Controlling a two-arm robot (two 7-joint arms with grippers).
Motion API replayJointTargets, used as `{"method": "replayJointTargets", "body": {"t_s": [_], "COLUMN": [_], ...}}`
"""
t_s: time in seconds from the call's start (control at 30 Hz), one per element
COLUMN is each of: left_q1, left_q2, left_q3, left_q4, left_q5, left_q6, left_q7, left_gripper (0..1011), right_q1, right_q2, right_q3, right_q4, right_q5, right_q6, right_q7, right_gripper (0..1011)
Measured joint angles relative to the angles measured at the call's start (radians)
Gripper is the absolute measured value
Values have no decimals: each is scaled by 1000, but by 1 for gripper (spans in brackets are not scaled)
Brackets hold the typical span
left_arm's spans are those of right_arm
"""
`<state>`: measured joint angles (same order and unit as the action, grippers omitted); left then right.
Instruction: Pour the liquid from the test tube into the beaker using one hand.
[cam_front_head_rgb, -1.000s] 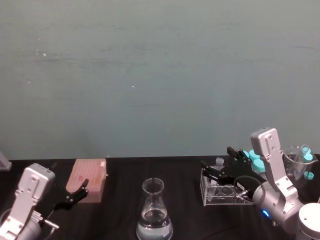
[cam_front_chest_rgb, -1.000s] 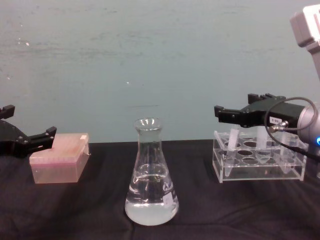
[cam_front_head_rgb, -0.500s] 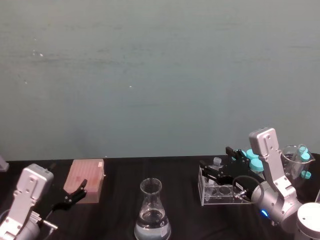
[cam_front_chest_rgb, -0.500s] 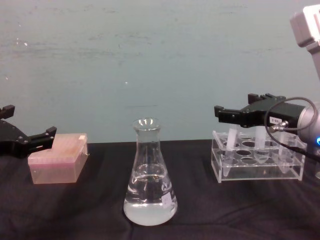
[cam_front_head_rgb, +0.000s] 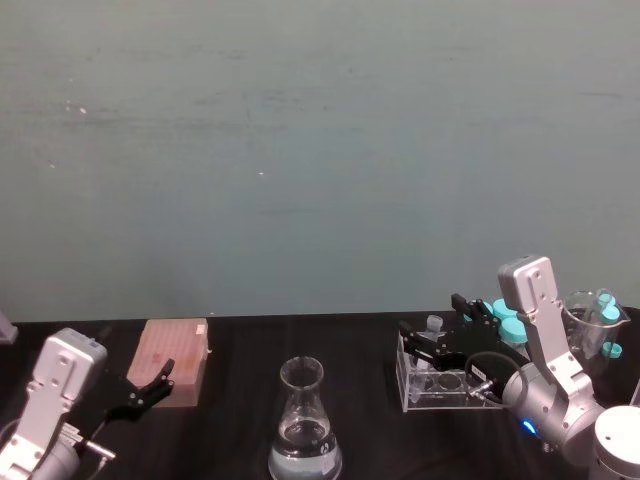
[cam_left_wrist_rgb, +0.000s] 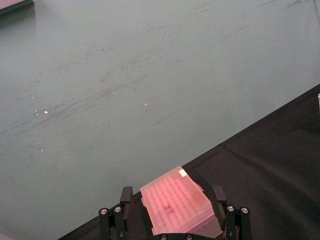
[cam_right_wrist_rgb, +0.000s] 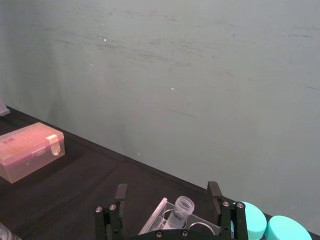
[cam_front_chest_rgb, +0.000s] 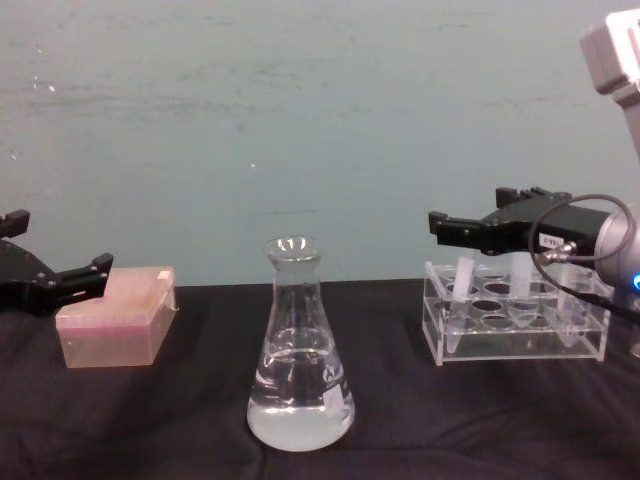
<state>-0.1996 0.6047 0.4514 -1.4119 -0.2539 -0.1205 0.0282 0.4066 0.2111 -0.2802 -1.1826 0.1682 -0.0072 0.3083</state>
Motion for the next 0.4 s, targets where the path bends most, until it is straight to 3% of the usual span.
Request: {"method": "replayJointTargets", "body": {"t_s": [0.4], "left_q1": [0], "left_q2": [0], "left_q3": [0], "left_q4": [0], "left_q5": [0], "left_q6": [0], "left_q7": [0], "left_gripper": [1000], "right_q1": [0], "right_q2": [0], "right_q3": [0], "right_q4": [0], "right_q5": [0], "right_q6": [0], "right_q7": [0], "right_gripper": [1000]}}
